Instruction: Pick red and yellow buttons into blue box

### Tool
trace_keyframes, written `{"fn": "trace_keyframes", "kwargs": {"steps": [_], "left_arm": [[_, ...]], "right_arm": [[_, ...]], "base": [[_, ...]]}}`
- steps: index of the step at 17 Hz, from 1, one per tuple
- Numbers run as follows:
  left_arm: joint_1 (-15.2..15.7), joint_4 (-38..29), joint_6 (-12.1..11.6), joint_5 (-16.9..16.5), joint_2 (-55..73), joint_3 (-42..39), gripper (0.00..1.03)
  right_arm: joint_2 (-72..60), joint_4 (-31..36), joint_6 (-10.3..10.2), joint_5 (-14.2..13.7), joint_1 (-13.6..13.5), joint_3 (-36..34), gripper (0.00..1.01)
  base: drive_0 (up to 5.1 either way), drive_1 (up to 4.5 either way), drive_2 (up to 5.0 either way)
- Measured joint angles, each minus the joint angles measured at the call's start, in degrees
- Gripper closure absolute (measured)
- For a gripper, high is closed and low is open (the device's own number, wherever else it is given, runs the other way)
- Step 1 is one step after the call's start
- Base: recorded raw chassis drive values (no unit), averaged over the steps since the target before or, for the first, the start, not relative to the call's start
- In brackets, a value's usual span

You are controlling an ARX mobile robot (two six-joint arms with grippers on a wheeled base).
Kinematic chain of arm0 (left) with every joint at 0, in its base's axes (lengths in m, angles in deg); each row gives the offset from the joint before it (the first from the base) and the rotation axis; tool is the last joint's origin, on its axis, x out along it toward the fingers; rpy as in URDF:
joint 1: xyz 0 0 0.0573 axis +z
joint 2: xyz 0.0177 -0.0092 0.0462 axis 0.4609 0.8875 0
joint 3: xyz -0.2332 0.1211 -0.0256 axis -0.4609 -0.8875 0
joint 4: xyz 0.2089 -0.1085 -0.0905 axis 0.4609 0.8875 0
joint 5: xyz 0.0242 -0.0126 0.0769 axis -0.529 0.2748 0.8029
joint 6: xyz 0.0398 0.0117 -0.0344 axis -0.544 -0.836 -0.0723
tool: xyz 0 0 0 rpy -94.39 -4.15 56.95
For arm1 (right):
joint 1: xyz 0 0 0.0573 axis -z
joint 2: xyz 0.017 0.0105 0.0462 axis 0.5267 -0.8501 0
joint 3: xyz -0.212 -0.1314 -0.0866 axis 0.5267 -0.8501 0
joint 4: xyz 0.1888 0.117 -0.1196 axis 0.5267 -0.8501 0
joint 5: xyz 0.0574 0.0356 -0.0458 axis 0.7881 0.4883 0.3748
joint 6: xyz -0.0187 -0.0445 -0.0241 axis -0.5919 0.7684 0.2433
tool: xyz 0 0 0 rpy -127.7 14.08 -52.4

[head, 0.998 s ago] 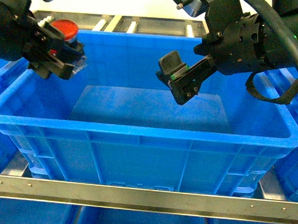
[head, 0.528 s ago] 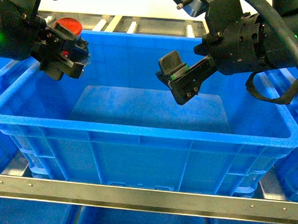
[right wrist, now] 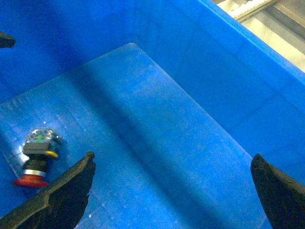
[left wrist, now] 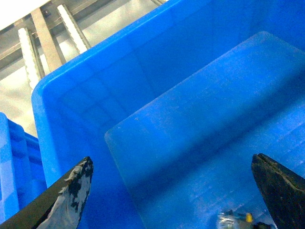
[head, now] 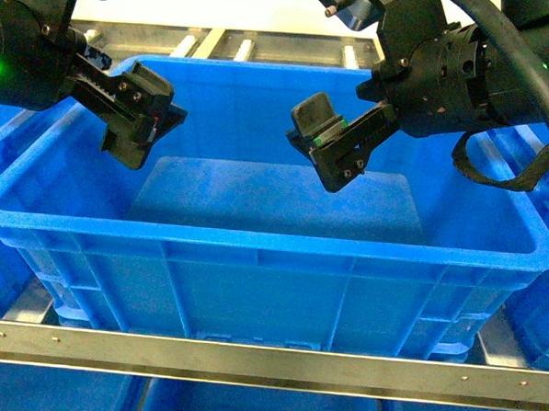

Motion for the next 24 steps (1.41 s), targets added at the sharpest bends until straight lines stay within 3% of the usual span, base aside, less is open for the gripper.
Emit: {"fn": "trace_keyframes", "kwargs": {"steps": [8, 9, 10, 11, 12, 13, 15, 17, 20, 23, 24], "left_arm": [[0.0, 0.0, 0.0, 0.0, 0.0, 0.0, 0.05], [0.0, -1.1, 0.3, 0.5, 0.0, -0.2, 0.05], [-0.9, -15.8, 5.1, 8.5, 0.9, -4.4, 0.15], [-0.9, -24.2, 10.2, 13.1, 0.3, -9.4, 0.24], [-0.2, -28.6, 14.2, 15.8, -0.8, -13.5, 0.31], [1.2, -33.8, 18.3, 16.4, -3.1, -18.7, 0.42], [2.6, -37.2, 21.6, 16.4, -7.6, -22.9, 0.58], [2.6, -38.2, 23.0, 15.0, -12.0, -26.6, 0.73], [4.0, -37.4, 23.6, 13.8, -16.9, -33.9, 1.01], [4.9, -36.4, 24.1, 12.9, -23.4, -38.1, 1.01], [6.3, -35.6, 24.1, 10.3, -25.9, -39.6, 1.01]], "right_arm": [[0.0, 0.0, 0.0, 0.0, 0.0, 0.0, 0.03], [-0.3, 4.3, -0.9, -2.6, -0.3, -0.8, 0.05], [0.0, 19.1, -6.4, -15.6, -1.1, -5.9, 0.16], [2.2, 27.3, -11.3, -23.5, -1.0, -12.1, 0.25], [4.3, 32.2, -14.8, -28.6, -0.1, -17.2, 0.32], [7.9, 38.1, -18.4, -32.4, 2.7, -23.6, 0.43], [13.2, 42.6, -20.9, -32.4, 6.1, -29.9, 0.58], [18.2, 44.1, -22.2, -30.2, 7.2, -36.1, 0.74], [23.7, 44.3, -22.6, -26.9, 9.6, -44.9, 1.00], [30.6, 44.1, -22.8, -24.7, 12.2, -50.6, 0.99], [33.2, 43.5, -22.8, -23.8, 12.9, -52.5, 0.99]], "base": [[0.0, 0.00, 0.0], [0.0, 0.00, 0.0], [0.0, 0.00, 0.0], [0.0, 0.00, 0.0], [0.0, 0.00, 0.0], [0.0, 0.00, 0.0], [0.0, 0.00, 0.0], [0.0, 0.00, 0.0], [0.0, 0.00, 0.0], [0.0, 0.00, 0.0], [0.0, 0.00, 0.0]]}}
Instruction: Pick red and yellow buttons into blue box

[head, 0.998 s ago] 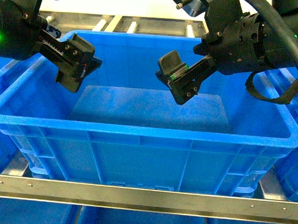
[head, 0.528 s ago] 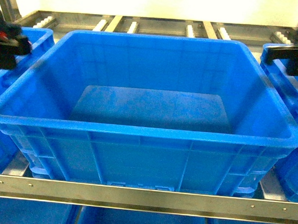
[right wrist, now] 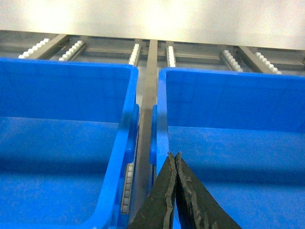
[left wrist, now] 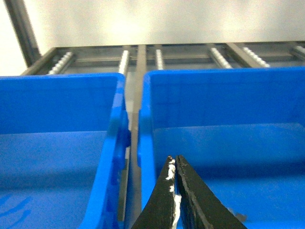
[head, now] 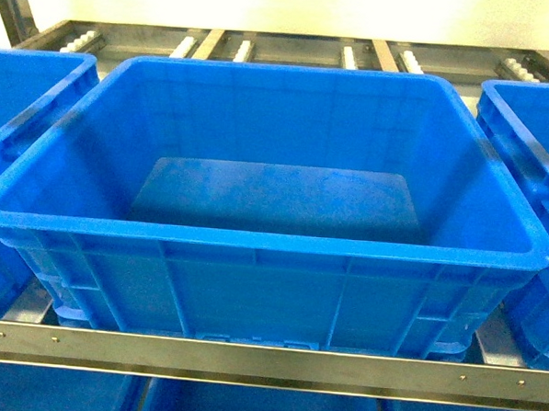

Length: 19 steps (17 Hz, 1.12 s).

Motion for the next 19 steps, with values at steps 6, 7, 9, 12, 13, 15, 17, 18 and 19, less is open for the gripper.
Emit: {"fn": "trace_keyframes", "kwargs": {"steps": [6, 7, 9, 12, 13, 15, 17, 18, 19], "left_arm": [[2.4, 3.4, 0.1, -1.3, -9.4, -7.8, 1.01], [2.4, 4.9, 0.1, -1.3, -12.2, -8.0, 1.01], [2.4, 8.9, 0.1, -1.3, -17.5, -8.7, 1.01], [2.4, 14.8, 0.1, -1.3, -23.8, -10.1, 1.01], [2.4, 17.0, 0.1, -1.3, -27.0, -10.1, 1.01], [2.4, 21.7, 0.1, -1.3, -31.9, -10.2, 1.01], [2.4, 25.6, 0.1, -1.3, -36.3, -10.2, 1.01], [2.4, 26.7, 0.1, -1.3, -37.7, -10.2, 1.01], [2.4, 28.8, 0.1, -1.3, -39.9, -10.2, 1.01]], "right_arm": [[9.6, -2.3, 0.0, 3.4, 3.4, -9.2, 0.99], [12.3, -3.7, 0.0, 3.8, 4.0, -9.7, 0.99], [18.0, -7.6, 0.0, 7.5, 8.0, -10.8, 0.99], [24.7, -13.2, 0.0, 8.1, 8.1, -12.3, 0.99], [28.0, -15.8, 0.0, 8.0, 8.1, -12.7, 0.99], [33.2, -20.5, 0.0, 8.0, 8.1, -13.2, 0.99], [38.0, -24.5, 0.0, 8.0, 8.1, -13.2, 0.99], [39.4, -25.9, 0.0, 8.0, 8.1, -13.2, 0.99], [41.8, -28.0, 0.0, 8.0, 8.1, -13.2, 0.99]], "base": [[0.0, 0.00, 0.0], [0.0, 0.00, 0.0], [0.0, 0.00, 0.0], [0.0, 0.00, 0.0], [0.0, 0.00, 0.0], [0.0, 0.00, 0.0], [0.0, 0.00, 0.0], [0.0, 0.00, 0.0], [0.0, 0.00, 0.0]]}}
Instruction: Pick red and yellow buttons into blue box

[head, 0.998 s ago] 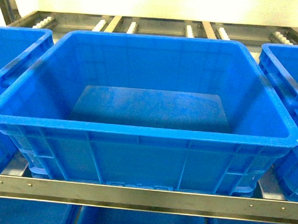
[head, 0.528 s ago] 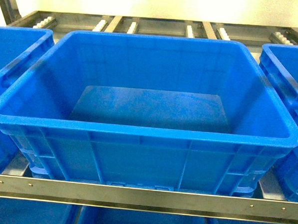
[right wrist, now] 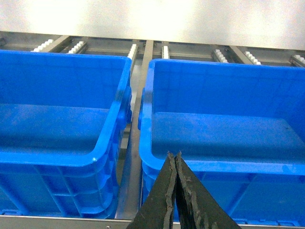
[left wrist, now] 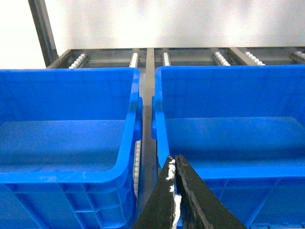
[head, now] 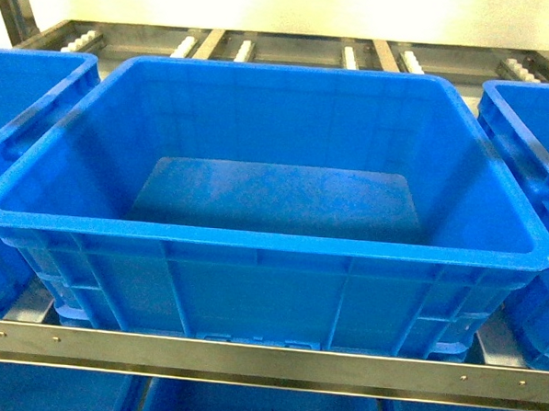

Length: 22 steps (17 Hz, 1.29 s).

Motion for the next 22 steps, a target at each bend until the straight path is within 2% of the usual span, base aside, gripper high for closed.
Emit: {"fn": "trace_keyframes", "kwargs": {"steps": [3, 6, 15, 16, 17, 19, 20, 22], "left_arm": [[0.0, 5.1, 0.0, 0.0, -5.3, 0.0, 1.01], [0.0, 7.0, 0.0, 0.0, -7.1, 0.0, 1.01], [0.0, 17.3, 0.0, 0.0, -17.6, 0.0, 1.01], [0.0, 19.8, 0.0, 0.0, -19.2, 0.0, 1.01], [0.0, 27.8, 0.0, -0.1, -24.6, 0.0, 1.01], [0.0, 27.7, 0.0, 0.2, -27.0, 0.0, 1.01], [0.0, 28.0, 0.0, 0.1, -27.0, 0.0, 1.01], [0.0, 27.8, 0.0, -0.1, -27.0, 0.0, 1.01]], "right_arm": [[6.0, -5.8, 0.0, 0.0, 0.0, 0.0, 0.99], [8.0, -7.6, 0.0, 0.0, 0.0, 0.0, 0.99], [19.8, -19.4, 0.0, 0.0, 0.0, 0.0, 0.99], [20.6, -20.2, 0.0, 0.0, 0.0, 0.0, 0.99], [21.4, -21.0, 0.0, 0.0, 0.0, 0.0, 0.99], [30.2, -31.3, 0.0, 0.0, 0.0, 0.0, 0.99], [30.9, -30.0, 0.0, 0.1, 0.0, 0.2, 0.99], [30.8, -31.3, 0.0, 0.0, 0.0, 0.0, 0.99]], "base": [[0.0, 0.00, 0.0], [0.0, 0.00, 0.0], [0.0, 0.00, 0.0], [0.0, 0.00, 0.0], [0.0, 0.00, 0.0], [0.0, 0.00, 0.0], [0.0, 0.00, 0.0], [0.0, 0.00, 0.0]]}}
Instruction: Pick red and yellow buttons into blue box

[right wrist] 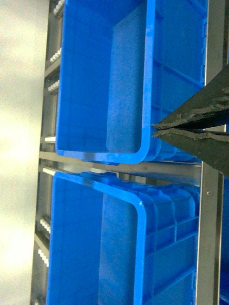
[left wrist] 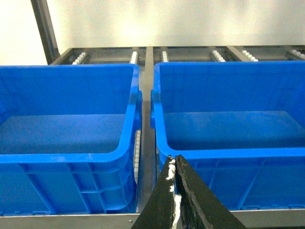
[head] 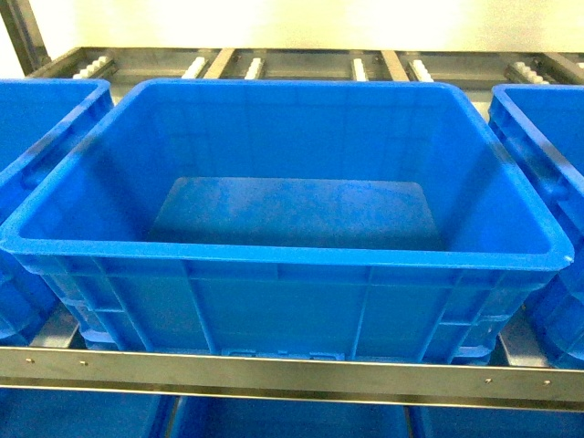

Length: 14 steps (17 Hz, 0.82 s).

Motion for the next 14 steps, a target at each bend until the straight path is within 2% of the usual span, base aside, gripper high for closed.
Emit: {"fn": "trace_keyframes", "kwargs": {"steps": [5, 6, 7, 8, 11, 14], "left_arm": [[0.0, -0.1, 0.0, 0.1, 0.0, 0.0, 1.01], [0.0, -0.1, 0.1, 0.1, 0.0, 0.0, 0.95], [0.0, -0.1, 0.1, 0.1, 0.0, 0.0, 0.82], [0.0, -0.1, 0.1, 0.1, 0.0, 0.0, 0.75], [0.0, -0.1, 0.1, 0.1, 0.0, 0.0, 0.38], [0.0, -0.1, 0.1, 0.1, 0.0, 0.0, 0.15]], "right_arm": [[0.1, 0.3, 0.0, 0.0, 0.0, 0.0, 0.99], [0.1, 0.3, 0.0, 0.0, 0.0, 0.0, 0.96], [0.1, 0.3, 0.0, 0.0, 0.0, 0.0, 0.83], [0.1, 0.3, 0.0, 0.0, 0.0, 0.0, 0.76], [0.1, 0.3, 0.0, 0.0, 0.0, 0.0, 0.39], [0.1, 0.3, 0.0, 0.0, 0.0, 0.0, 0.15]], "base": [[0.0, 0.00, 0.0], [0.0, 0.00, 0.0], [0.0, 0.00, 0.0], [0.0, 0.00, 0.0], [0.0, 0.00, 0.0], [0.0, 0.00, 0.0]]}}
